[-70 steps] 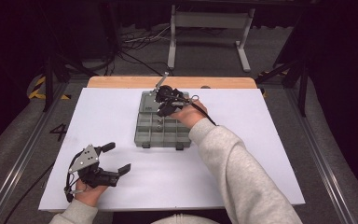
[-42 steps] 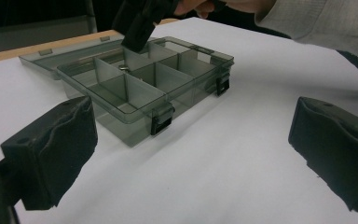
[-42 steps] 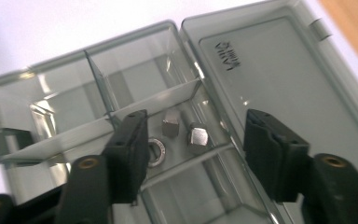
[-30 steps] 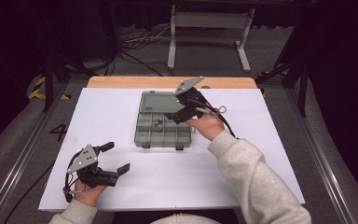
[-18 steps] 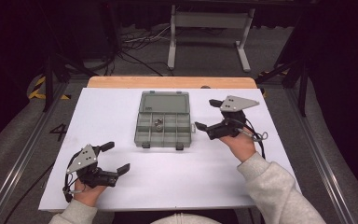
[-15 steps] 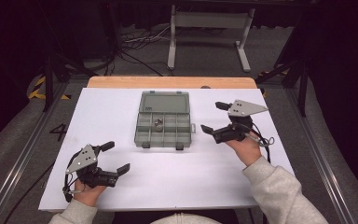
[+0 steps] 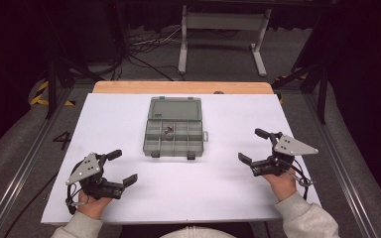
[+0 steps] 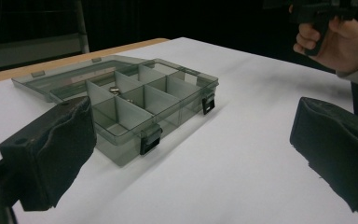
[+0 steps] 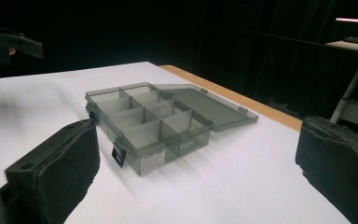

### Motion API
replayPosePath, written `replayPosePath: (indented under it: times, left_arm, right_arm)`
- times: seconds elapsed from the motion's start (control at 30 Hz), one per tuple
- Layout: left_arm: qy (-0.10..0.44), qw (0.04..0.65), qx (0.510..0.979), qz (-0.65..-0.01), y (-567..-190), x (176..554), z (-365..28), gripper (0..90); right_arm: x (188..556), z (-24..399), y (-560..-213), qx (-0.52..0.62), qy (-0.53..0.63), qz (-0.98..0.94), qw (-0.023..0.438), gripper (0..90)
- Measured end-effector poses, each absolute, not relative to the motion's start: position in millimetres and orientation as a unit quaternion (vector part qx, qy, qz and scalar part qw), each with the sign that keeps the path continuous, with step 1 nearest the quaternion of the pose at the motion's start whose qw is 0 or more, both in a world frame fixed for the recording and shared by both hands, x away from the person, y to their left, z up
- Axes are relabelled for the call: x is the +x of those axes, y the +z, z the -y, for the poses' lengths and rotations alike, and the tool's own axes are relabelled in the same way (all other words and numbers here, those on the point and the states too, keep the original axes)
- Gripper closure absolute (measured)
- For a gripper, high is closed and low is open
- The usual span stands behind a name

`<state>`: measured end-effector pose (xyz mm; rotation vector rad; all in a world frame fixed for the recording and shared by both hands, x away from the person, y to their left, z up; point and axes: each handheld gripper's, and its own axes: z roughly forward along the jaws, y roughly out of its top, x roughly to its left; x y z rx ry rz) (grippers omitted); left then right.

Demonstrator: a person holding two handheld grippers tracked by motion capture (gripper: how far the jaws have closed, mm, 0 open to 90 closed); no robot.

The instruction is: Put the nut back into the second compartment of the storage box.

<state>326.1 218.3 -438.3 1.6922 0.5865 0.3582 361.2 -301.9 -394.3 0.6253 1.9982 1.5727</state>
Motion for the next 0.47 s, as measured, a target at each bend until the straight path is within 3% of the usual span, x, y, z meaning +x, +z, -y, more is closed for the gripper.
replayPosePath:
  times: [0.47]
  left_arm:
    - [0.152,0.622,0.724,-0.255,-438,326,-219,0.6]
  right_arm:
    - [352,311,-423,0.242,0.593,-0.726,0.252,0.0]
